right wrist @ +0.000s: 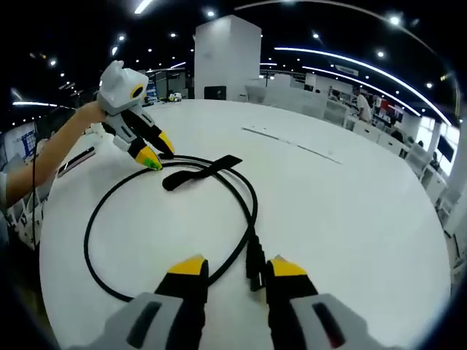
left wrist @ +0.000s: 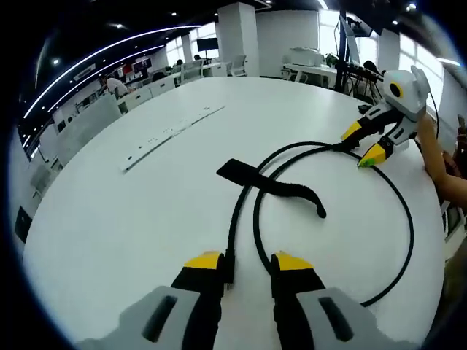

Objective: Find the charging cable on the desk, coil it up and secure with Velcro.

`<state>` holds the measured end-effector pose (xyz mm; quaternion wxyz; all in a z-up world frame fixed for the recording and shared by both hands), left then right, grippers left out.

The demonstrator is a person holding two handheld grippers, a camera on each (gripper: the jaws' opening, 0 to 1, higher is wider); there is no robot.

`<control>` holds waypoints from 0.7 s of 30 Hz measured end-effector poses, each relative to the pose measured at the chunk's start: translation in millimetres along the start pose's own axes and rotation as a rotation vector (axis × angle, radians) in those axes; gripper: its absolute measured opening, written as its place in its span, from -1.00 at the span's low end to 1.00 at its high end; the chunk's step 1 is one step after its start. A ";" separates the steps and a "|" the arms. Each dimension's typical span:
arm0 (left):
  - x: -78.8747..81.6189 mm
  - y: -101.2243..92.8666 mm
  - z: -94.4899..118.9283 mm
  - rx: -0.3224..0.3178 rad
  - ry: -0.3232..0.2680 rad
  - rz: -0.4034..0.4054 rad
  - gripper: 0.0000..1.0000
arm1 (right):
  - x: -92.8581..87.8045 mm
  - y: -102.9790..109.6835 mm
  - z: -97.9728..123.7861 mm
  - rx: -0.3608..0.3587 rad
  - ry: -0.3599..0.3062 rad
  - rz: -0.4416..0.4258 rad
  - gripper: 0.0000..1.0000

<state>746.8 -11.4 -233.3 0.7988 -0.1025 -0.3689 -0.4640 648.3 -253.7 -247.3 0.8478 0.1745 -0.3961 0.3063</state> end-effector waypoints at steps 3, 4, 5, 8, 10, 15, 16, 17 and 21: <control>-1.9 -3.7 1.6 -0.001 -0.008 -0.004 -0.56 | 2.3 -0.1 0.2 -0.015 0.000 0.084 -0.31; -1.9 -4.5 2.0 0.000 -0.007 -0.004 -0.61 | 3.0 1.0 0.5 -0.028 0.003 0.120 -0.31; -2.4 -7.0 2.3 -0.001 -0.006 -0.003 -0.69 | 3.9 1.9 0.4 -0.035 0.007 0.147 -0.30; -3.6 -13.3 4.1 0.012 -0.010 -0.016 -0.75 | 4.4 5.4 0.0 -0.042 0.011 0.174 -0.33; -4.2 -14.8 4.3 0.019 -0.010 -0.020 -0.76 | 4.3 4.4 0.6 -0.045 0.017 0.163 -0.34; -5.9 -19.2 4.6 0.059 0.021 0.060 -0.77 | 2.8 7.9 1.7 -0.064 0.036 0.126 -0.38; -5.4 -20.6 4.6 0.064 0.023 0.056 -0.77 | 2.5 9.3 2.9 -0.067 0.043 0.126 -0.38; -4.8 -21.6 4.2 0.066 0.021 0.042 -0.77 | 2.2 10.4 3.7 -0.069 0.048 0.128 -0.39; -4.7 -25.1 3.7 0.051 0.009 -0.001 -0.77 | -2.9 18.6 9.8 -0.062 0.070 0.153 -0.38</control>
Point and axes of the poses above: the point that each gripper's makers call its tool centre point, and the gripper's own axes: z roughly backward along the fingers, y roughly to its left, x roughly out of its top, the point moved 5 cm from there along z, roughly backward along the fingers, and after that the axes turned 10 degrees about x, right-handed, at the moved point
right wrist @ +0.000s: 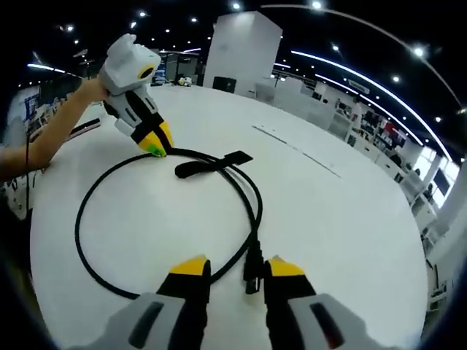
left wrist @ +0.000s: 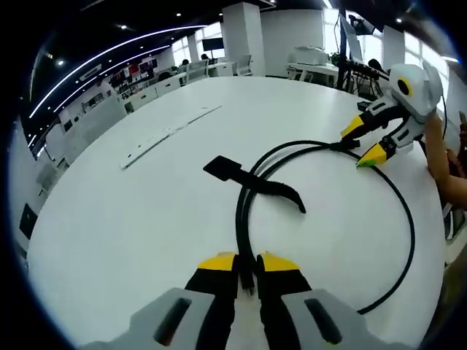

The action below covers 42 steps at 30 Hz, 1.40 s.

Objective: Find the charging cable on the desk, coil it up and secure with Velcro.

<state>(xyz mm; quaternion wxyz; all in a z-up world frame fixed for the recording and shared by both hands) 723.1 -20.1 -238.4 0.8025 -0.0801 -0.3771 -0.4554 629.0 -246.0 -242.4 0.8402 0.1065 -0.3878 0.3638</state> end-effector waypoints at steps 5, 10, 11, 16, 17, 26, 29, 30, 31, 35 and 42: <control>-2.6 -4.8 2.4 -0.016 0.009 -0.011 -0.77 | -3.2 6.3 3.7 -0.004 -0.015 -0.005 -0.38; -5.4 -7.7 3.9 -0.019 0.015 -0.010 -0.77 | -2.8 6.8 3.6 -0.013 -0.033 -0.003 -0.38; -5.5 -7.9 3.9 -0.018 0.014 -0.014 -0.77 | -1.6 5.6 3.4 -0.007 -0.044 0.030 -0.36; -5.5 -9.2 4.3 -0.021 0.009 -0.041 -0.77 | 2.8 7.2 9.8 0.005 -0.092 0.063 -0.17; -5.6 -9.2 4.2 -0.023 0.007 -0.045 -0.77 | 5.6 5.8 12.1 -0.004 -0.109 0.076 -0.15; -3.2 -8.1 3.6 -0.028 0.004 -0.054 -0.77 | 63.8 -4.0 10.5 -0.208 -0.242 0.446 0.10; -3.9 -7.8 4.4 -0.030 0.008 -0.063 -0.77 | 74.2 -0.3 -2.4 -0.294 -0.186 0.555 0.25; -4.2 -7.7 5.0 -0.031 0.009 -0.066 -0.77 | 80.5 1.5 -5.3 -0.323 -0.202 0.607 0.18; -4.3 -7.3 5.1 -0.032 0.008 -0.067 -0.77 | 83.0 4.9 -9.5 -0.330 -0.198 0.655 0.11; -3.8 -6.6 4.8 -0.032 0.006 -0.061 -0.77 | 91.9 7.3 -24.6 -0.353 -0.198 0.766 0.28; -2.1 -5.2 4.3 -0.030 0.011 -0.059 -0.77 | 98.8 -3.5 -43.3 -0.396 -0.193 0.900 0.38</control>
Point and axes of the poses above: the point that each gripper's makers call its tool centre point, and the gripper's own axes: z roughly backward along the fingers, y roughly to its left, x roughly out of its top, the point moved 5 cm from there along z, roughly backward along the fingers, and after that the axes turned 10 degrees about x, right-handed, at the moved point
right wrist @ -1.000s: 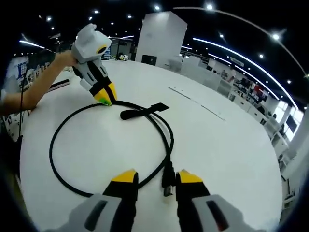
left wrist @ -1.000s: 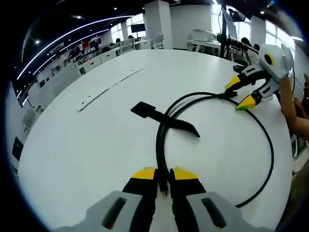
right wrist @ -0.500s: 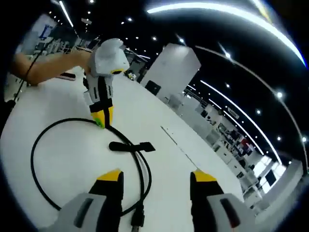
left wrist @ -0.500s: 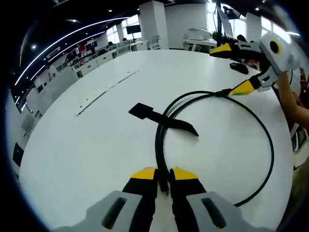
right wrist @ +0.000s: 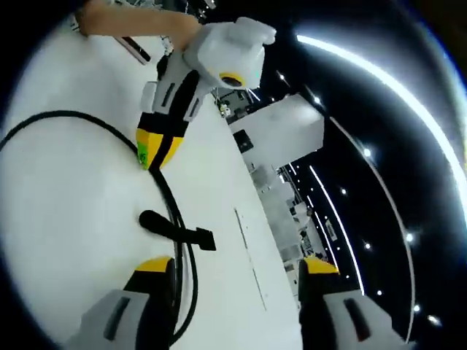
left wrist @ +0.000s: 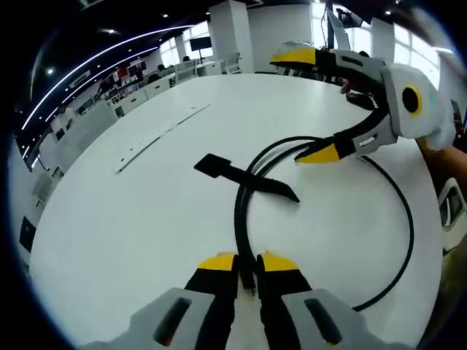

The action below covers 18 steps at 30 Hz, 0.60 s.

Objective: Find the charging cable on the desk, coil it up and secure with Velcro.

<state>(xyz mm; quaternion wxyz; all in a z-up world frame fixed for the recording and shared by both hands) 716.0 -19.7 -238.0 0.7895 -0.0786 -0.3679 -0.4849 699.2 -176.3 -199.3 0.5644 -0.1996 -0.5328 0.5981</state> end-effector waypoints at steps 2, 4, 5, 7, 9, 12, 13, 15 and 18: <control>-0.3 -0.5 0.4 0.000 0.001 -0.001 -0.77 | -1.4 -1.8 -3.5 -0.013 -0.016 0.000 0.38; -1.1 -1.3 1.0 0.000 0.000 -0.001 -0.77 | -1.7 -1.6 -6.5 -0.002 -0.043 -0.039 0.39; -1.2 -1.3 1.0 -0.001 0.000 0.001 -0.77 | -2.4 -2.8 -7.5 -0.007 -0.047 -0.043 0.42; -1.8 -1.8 1.5 -0.002 -0.001 0.003 -0.77 | -3.9 -1.2 -9.7 0.004 -0.049 -0.038 0.45; -2.4 -2.3 1.9 -0.004 -0.001 0.007 -0.77 | -5.0 -0.1 -11.6 0.006 -0.046 -0.015 0.47; -3.1 -2.9 2.3 -0.008 -0.002 0.006 -0.77 | -4.0 1.4 -13.8 0.015 -0.056 0.014 0.49; -3.1 -2.9 2.3 -0.010 -0.001 0.007 -0.77 | -2.7 3.0 -15.0 0.027 -0.065 0.016 0.48; -3.3 -2.7 2.3 -0.012 0.002 0.012 -0.77 | -1.3 3.7 -16.0 0.025 -0.073 0.010 0.48; -4.2 -1.8 3.1 -0.014 0.006 0.015 -0.77 | 3.5 7.1 -18.8 0.022 -0.086 0.038 0.49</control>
Point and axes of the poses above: the point that each gripper's makers call its tool centre point, and the gripper's own axes: z roughly backward along the fingers, y roughly to its left, x roughly out of its top, the point moved 5 cm from there along z, roughly backward along the fingers, and after that the axes turned 10 degrees about x, right-handed, at the moved point
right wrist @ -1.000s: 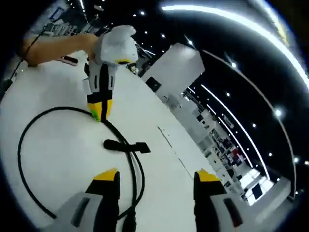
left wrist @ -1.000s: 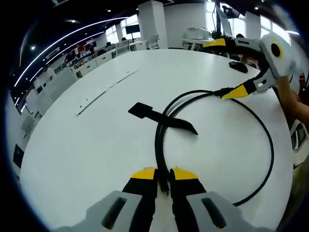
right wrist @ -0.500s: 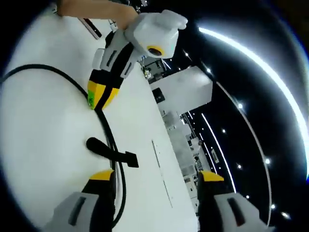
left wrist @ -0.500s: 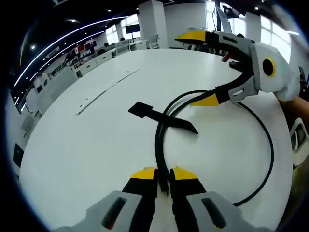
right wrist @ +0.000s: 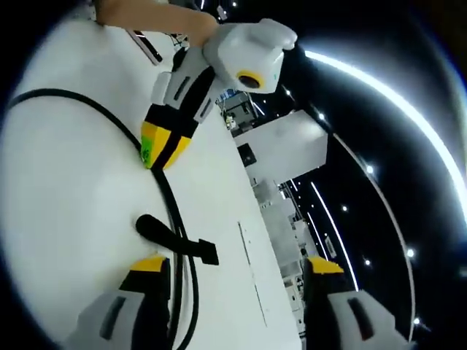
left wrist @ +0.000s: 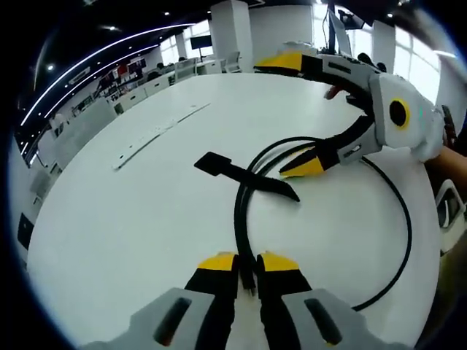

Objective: Find the charging cable on the desk, coil it up and secure with Velcro.

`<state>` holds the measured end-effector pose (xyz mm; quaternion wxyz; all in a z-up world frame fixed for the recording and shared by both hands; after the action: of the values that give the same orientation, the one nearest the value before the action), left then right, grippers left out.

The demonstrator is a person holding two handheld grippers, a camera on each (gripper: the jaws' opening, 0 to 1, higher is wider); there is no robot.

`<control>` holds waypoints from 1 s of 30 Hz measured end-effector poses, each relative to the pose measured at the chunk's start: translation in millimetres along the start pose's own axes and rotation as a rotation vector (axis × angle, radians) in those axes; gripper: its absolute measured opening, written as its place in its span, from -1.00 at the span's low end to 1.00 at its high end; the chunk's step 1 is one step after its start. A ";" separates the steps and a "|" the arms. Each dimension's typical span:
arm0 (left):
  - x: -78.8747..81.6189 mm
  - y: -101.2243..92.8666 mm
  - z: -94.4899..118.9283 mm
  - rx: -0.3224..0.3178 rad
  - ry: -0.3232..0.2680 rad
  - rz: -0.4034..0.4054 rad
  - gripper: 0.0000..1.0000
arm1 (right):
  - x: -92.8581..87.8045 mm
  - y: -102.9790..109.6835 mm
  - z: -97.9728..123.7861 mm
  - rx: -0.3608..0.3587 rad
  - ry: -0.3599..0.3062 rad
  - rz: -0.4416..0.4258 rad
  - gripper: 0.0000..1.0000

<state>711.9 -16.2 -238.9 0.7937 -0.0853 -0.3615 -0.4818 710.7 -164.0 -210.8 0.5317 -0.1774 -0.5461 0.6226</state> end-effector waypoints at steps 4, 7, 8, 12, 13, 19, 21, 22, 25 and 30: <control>0.2 0.4 0.0 0.000 0.001 0.000 -0.77 | 13.0 5.8 -1.3 -0.006 -0.052 0.101 0.49; 0.5 0.6 0.0 0.000 0.001 0.000 -0.77 | 19.1 10.8 -0.2 -0.019 -0.047 0.156 0.47; 0.5 1.7 0.1 -0.001 0.000 0.000 -0.77 | 20.0 11.7 0.0 -0.020 -0.043 0.173 0.45; 0.8 2.6 0.3 0.001 0.002 0.001 -0.77 | 20.4 10.4 0.7 -0.034 -0.038 0.168 0.35; 0.9 2.6 0.2 0.001 0.002 0.001 -0.77 | 20.1 9.7 1.3 -0.038 -0.038 0.156 0.35; 1.3 2.2 -0.1 -0.001 0.000 -0.001 -0.77 | 20.7 13.7 6.1 -0.046 -0.054 0.116 0.31; 1.4 2.1 -0.2 -0.001 -0.001 -0.001 -0.77 | 22.0 17.5 5.7 -0.033 -0.048 0.135 0.28; 1.4 2.0 -0.3 -0.001 -0.001 0.000 -0.77 | 22.7 18.4 5.4 -0.035 -0.050 0.134 0.28; 1.4 1.6 -0.5 -0.002 -0.003 0.000 -0.77 | 25.8 22.5 3.4 -0.035 -0.054 0.133 0.26; 2.1 2.6 -1.5 -0.007 -0.004 0.002 -0.77 | 27.7 24.3 2.1 -0.042 -0.043 0.136 0.20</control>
<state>715.3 -17.0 -238.1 0.7932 -0.0893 -0.3611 -0.4821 687.4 -137.4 -221.2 0.4724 -0.2118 -0.5569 0.6495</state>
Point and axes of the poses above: the point that each gripper's makers call its tool centre point, and the gripper's own axes: z roughly backward along the fingers, y roughly to its left, x roughly out of its top, the point moved 5 cm from there along z, roughly backward along the fingers, and after that the axes turned 10 degrees about x, right-handed, at the moved point
